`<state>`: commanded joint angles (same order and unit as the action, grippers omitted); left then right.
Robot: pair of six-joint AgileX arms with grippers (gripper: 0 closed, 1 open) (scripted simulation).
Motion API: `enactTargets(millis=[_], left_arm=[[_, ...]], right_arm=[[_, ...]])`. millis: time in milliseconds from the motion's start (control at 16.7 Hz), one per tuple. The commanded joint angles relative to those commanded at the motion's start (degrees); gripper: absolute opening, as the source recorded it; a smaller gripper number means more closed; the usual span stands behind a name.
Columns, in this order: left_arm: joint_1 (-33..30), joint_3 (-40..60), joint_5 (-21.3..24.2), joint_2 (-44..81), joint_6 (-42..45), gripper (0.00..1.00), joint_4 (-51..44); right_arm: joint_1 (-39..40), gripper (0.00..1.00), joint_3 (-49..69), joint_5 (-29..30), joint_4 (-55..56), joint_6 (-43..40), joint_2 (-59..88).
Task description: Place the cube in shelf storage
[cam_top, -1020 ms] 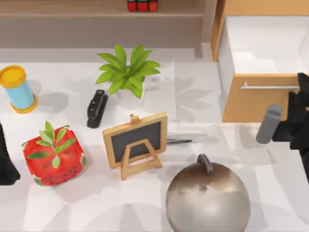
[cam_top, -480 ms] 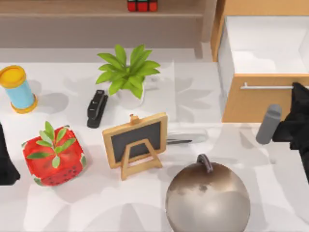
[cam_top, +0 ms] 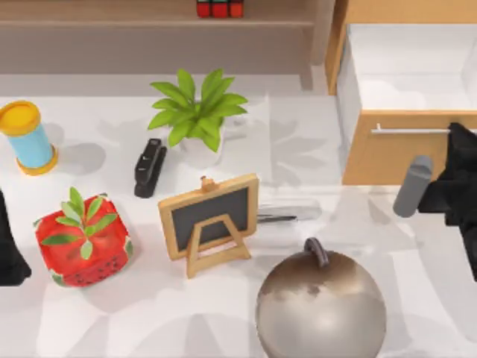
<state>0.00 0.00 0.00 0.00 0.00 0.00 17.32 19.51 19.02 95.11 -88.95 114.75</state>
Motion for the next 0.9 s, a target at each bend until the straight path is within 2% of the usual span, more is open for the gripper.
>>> enactTargets(millis=[480,900], left_arm=[[0.00,0.00,0.00,0.00,0.00,1.00,0.00],[0.00,0.00,0.00,0.00,0.00,1.00,0.00]], right_arm=[[-3.39,0.00,11.79,-3.32,-8.40,-0.05,3.86],[-3.30,0.00,12.95,-3.43,-9.09,0.07,4.02]])
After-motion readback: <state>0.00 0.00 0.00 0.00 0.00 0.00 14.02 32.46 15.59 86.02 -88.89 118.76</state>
